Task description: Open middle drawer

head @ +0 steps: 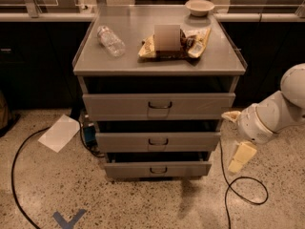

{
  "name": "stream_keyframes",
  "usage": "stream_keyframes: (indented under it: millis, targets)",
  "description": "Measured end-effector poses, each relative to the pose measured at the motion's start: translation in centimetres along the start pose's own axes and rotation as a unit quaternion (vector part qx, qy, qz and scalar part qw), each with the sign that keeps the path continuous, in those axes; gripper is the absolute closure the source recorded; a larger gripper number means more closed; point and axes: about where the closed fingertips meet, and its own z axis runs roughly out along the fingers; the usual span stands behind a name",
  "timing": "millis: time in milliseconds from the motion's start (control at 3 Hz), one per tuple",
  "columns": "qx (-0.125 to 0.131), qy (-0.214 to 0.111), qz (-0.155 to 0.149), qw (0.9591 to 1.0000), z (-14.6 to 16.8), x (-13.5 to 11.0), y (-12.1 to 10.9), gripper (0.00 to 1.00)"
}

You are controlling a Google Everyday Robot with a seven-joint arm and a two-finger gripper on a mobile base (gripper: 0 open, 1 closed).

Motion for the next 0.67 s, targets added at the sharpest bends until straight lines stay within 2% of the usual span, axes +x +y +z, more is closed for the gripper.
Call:
stream_keyframes:
  millis: [333, 667]
  targets:
    - [-0.015, -0.024, -0.008, 0.9996, 4.0, -0.6, 0.5, 0.00]
    - [-0.021, -0.042, -0.026, 0.9985, 9.9, -1.0, 0.7, 0.00]
